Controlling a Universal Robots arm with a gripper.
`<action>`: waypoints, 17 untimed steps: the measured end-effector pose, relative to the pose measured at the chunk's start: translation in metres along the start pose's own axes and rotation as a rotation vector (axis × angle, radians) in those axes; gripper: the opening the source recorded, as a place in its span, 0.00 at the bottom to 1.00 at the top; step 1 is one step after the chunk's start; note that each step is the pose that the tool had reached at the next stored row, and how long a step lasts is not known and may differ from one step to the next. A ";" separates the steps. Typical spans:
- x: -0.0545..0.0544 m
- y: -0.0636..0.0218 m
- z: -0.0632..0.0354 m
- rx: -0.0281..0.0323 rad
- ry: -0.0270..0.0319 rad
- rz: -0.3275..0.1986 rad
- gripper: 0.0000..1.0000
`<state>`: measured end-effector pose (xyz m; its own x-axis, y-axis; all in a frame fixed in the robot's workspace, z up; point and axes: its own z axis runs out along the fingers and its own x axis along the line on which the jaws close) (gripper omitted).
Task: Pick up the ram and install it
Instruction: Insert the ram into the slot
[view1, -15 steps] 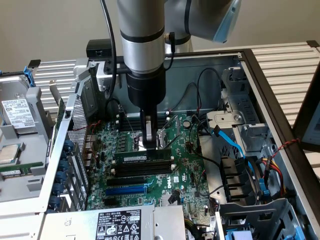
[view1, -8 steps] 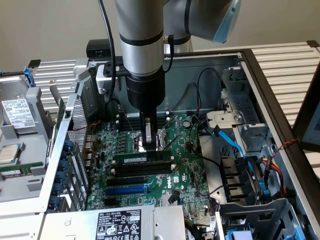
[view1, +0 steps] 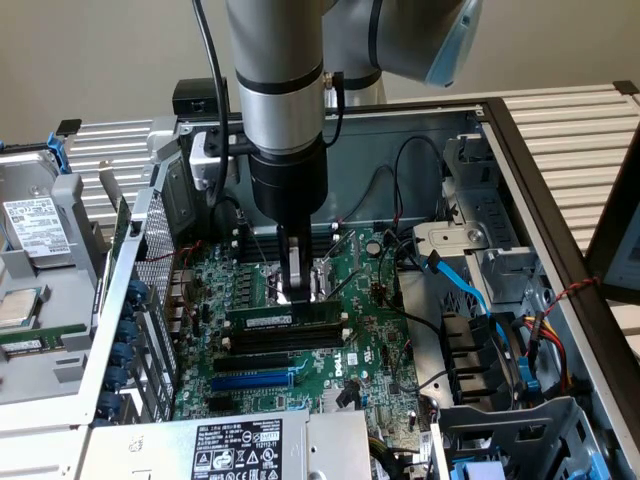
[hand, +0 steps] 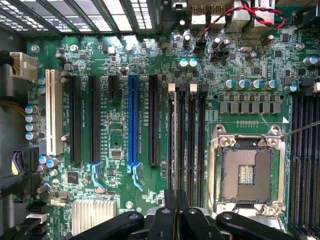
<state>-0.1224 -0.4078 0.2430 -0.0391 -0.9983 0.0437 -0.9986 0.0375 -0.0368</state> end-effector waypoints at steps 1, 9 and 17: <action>0.000 0.0000 0.0004 0.0006 -0.0002 -0.001 0.12; 0.000 0.0003 0.0020 0.0043 -0.0008 -0.010 0.12; 0.000 0.0017 0.0048 0.0104 -0.0010 -0.013 0.12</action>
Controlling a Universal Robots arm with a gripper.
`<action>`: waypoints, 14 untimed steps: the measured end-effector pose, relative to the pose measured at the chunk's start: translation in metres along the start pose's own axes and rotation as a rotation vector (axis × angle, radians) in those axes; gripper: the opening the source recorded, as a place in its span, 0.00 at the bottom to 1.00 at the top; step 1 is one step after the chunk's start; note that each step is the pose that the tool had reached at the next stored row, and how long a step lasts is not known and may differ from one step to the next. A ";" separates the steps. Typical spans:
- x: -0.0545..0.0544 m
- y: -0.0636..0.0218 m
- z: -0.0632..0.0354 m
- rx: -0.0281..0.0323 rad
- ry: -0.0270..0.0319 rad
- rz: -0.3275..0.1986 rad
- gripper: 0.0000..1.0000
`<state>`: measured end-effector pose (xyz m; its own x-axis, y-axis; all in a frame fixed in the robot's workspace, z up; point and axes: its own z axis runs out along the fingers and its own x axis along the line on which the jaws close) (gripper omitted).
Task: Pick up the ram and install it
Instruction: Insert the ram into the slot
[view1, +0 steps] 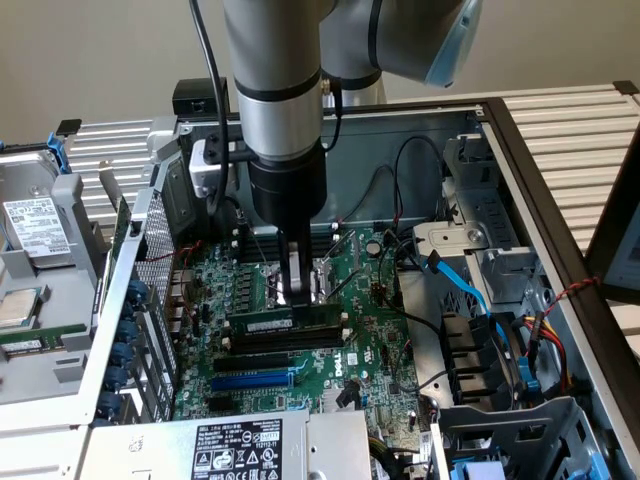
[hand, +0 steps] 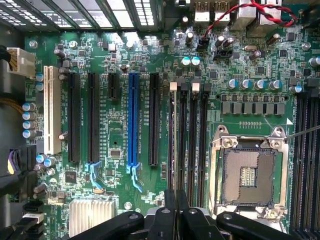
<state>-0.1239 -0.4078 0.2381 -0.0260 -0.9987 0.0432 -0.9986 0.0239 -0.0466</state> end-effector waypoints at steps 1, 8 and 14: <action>0.000 0.0000 0.0003 0.0017 0.0001 0.000 0.12; 0.000 0.0013 0.0017 0.0071 -0.0003 0.000 0.12; 0.000 0.0024 0.0036 0.0103 -0.0002 0.000 0.12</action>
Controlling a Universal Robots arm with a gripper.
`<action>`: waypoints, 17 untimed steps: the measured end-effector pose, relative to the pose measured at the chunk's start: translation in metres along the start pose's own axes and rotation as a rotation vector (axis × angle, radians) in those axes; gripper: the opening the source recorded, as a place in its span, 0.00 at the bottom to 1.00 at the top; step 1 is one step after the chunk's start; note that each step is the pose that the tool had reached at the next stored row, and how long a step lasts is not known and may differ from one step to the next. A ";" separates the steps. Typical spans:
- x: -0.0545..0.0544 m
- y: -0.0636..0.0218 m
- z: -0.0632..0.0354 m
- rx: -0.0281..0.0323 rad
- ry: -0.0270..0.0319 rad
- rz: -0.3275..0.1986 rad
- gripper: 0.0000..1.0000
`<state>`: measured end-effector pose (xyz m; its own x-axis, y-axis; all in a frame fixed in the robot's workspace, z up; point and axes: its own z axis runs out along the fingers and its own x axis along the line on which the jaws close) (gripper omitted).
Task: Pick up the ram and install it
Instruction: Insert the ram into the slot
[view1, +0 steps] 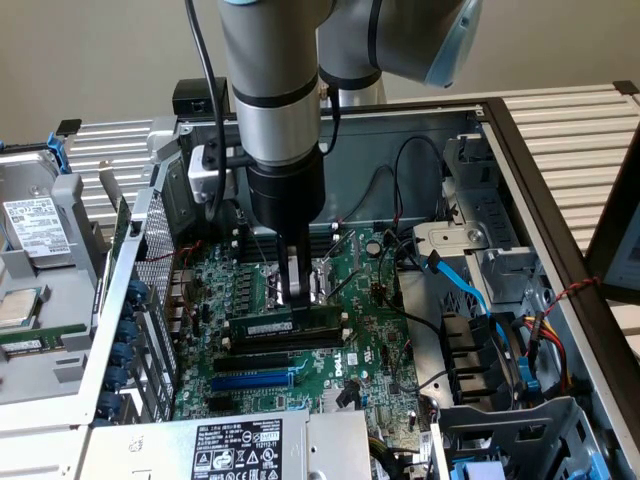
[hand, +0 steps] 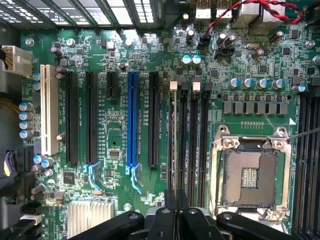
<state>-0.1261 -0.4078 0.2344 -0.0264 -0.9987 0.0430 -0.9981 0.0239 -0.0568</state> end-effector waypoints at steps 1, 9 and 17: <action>0.000 0.0001 0.0003 0.0005 0.0000 0.000 0.12; 0.000 0.0012 0.0013 0.0022 0.0000 0.000 0.12; 0.001 0.0015 0.0018 0.0029 -0.0002 0.001 0.12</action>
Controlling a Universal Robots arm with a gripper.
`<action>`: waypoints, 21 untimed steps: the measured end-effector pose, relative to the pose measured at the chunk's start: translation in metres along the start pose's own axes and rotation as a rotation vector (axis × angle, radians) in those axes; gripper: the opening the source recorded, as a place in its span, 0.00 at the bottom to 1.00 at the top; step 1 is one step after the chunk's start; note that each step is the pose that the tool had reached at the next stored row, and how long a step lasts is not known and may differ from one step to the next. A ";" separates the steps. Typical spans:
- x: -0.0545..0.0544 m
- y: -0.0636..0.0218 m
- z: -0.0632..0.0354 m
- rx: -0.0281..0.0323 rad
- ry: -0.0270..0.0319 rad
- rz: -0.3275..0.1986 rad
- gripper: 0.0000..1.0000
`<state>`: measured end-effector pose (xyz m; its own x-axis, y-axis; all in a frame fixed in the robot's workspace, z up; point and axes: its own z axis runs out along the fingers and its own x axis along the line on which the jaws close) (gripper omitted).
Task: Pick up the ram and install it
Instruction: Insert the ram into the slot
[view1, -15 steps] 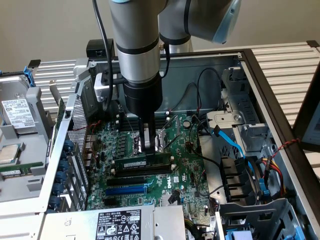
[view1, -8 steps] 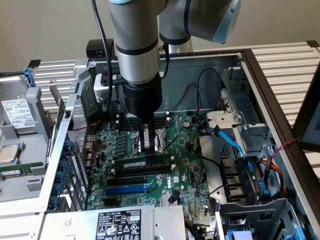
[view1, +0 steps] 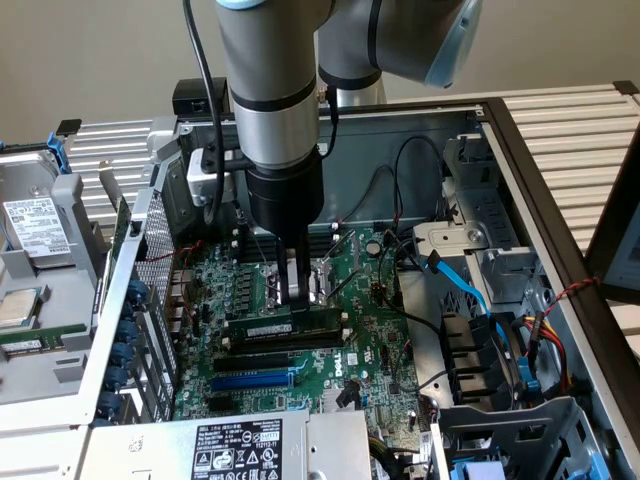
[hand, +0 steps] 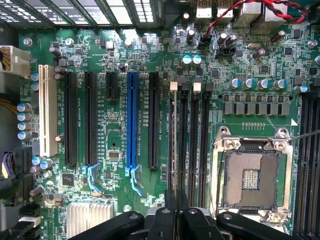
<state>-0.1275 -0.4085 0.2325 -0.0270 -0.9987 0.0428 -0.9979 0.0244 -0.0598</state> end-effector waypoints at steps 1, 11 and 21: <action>0.000 0.0000 0.0000 0.0001 0.0000 0.000 0.12; 0.001 0.0000 0.0016 0.0038 0.0001 0.001 0.12; 0.001 0.0018 0.0027 0.0087 0.0002 0.004 0.12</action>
<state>-0.1292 -0.4100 0.2298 -0.0314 -0.9986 0.0426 -0.9972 0.0284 -0.0687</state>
